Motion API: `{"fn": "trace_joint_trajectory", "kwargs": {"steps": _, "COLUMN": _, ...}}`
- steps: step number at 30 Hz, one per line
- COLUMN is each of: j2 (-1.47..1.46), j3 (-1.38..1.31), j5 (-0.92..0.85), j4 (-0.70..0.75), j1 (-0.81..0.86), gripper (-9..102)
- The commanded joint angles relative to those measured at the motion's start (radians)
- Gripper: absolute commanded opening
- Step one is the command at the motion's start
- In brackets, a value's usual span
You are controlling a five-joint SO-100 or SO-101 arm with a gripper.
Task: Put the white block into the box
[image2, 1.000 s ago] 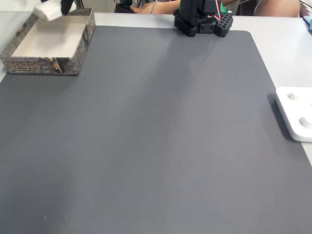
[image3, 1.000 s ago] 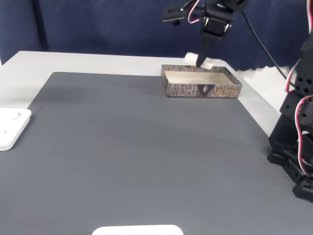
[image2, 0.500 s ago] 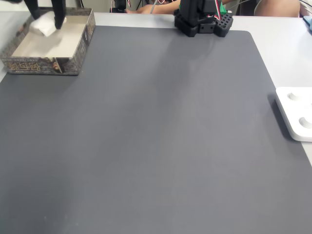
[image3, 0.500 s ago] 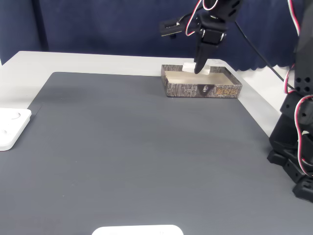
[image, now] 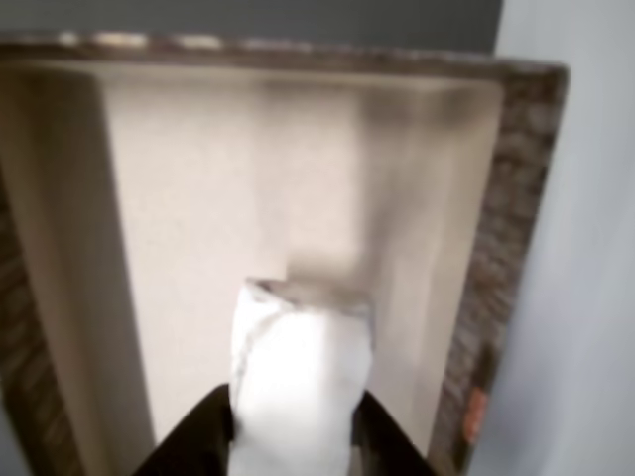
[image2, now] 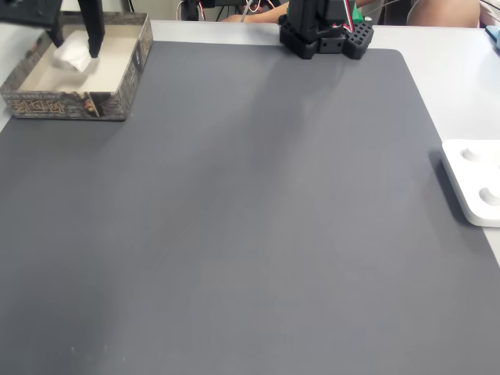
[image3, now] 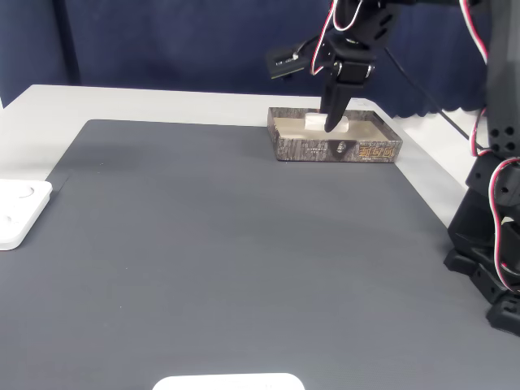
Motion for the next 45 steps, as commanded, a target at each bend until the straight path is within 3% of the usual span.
{"fn": "trace_joint_trajectory", "kwargs": {"steps": 1, "j2": -0.002, "j3": -0.103, "j5": 0.014, "j4": 0.006, "j1": -0.003, "gripper": -2}}
{"fn": "trace_joint_trajectory", "kwargs": {"steps": 17, "j2": -0.061, "j3": -0.106, "j5": 0.014, "j4": 0.006, "j1": -0.014, "gripper": -1}}
{"fn": "trace_joint_trajectory", "kwargs": {"steps": 45, "j2": -0.049, "j3": -0.08, "j5": 0.061, "j4": -0.052, "j1": -0.046, "gripper": 29}}
